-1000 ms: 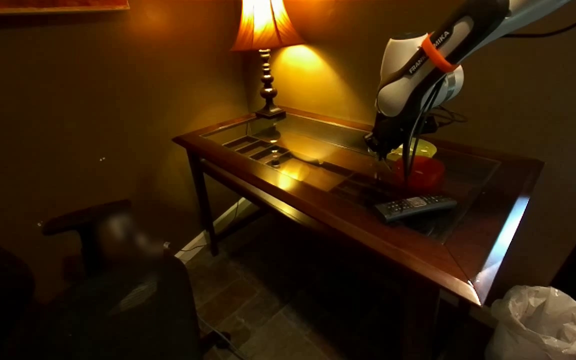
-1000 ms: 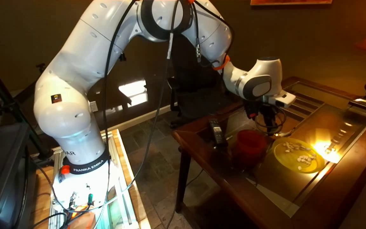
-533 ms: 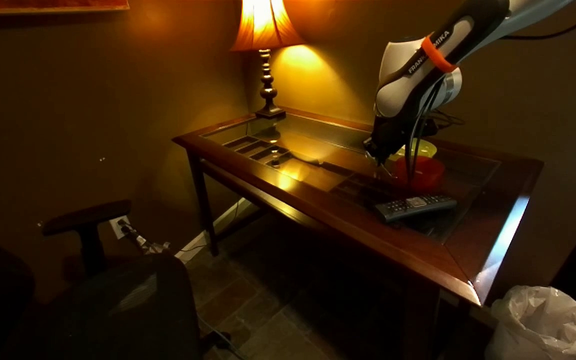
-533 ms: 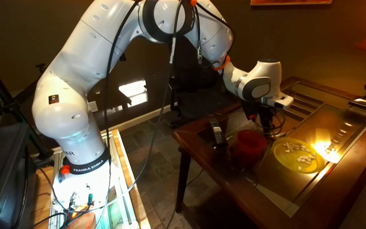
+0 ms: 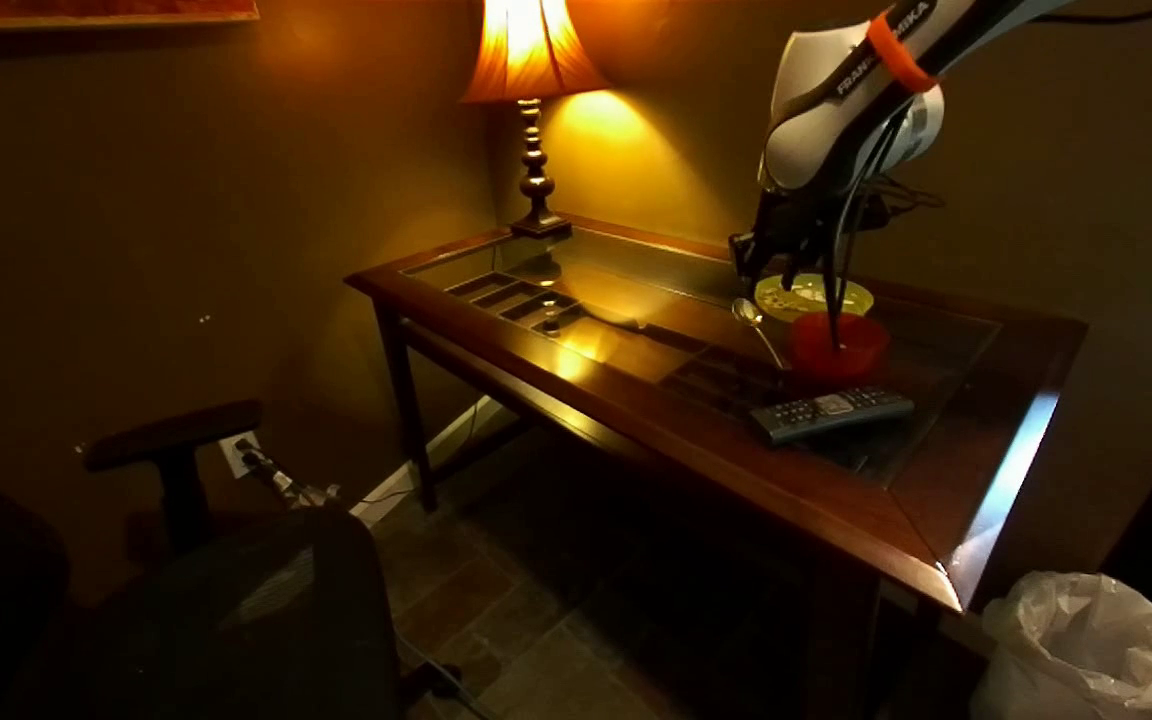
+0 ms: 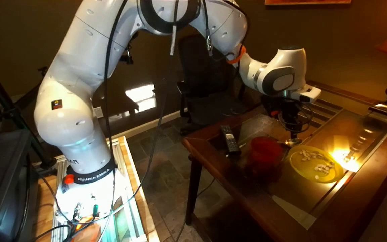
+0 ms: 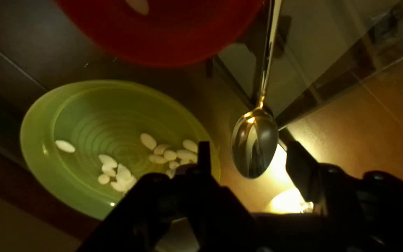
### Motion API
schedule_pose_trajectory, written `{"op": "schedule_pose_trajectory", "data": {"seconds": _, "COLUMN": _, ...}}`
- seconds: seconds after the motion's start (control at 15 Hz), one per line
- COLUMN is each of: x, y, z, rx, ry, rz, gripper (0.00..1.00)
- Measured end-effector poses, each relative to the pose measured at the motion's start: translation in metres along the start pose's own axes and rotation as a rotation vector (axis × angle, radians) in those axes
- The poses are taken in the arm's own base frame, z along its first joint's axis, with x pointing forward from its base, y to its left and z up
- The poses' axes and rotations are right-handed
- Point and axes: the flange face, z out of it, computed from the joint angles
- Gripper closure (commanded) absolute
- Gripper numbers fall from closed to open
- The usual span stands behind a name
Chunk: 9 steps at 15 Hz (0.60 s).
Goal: Transfer a spoonful of contents from the plate to the pink bowl
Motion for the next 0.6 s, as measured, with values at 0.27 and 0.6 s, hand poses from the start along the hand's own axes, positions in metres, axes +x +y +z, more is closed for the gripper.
{"op": "schedule_pose_trajectory", "data": {"seconds": 0.27, "x": 0.001, "y": 0.022, "z": -0.069, "rx": -0.035, "ry": -0.075, "rz": -0.015, "gripper": 0.00}}
{"op": "schedule_pose_trajectory", "data": {"seconds": 0.6, "x": -0.028, "y": 0.038, "z": -0.120, "rx": -0.033, "ry": -0.192, "rz": -0.131, "gripper": 0.00}}
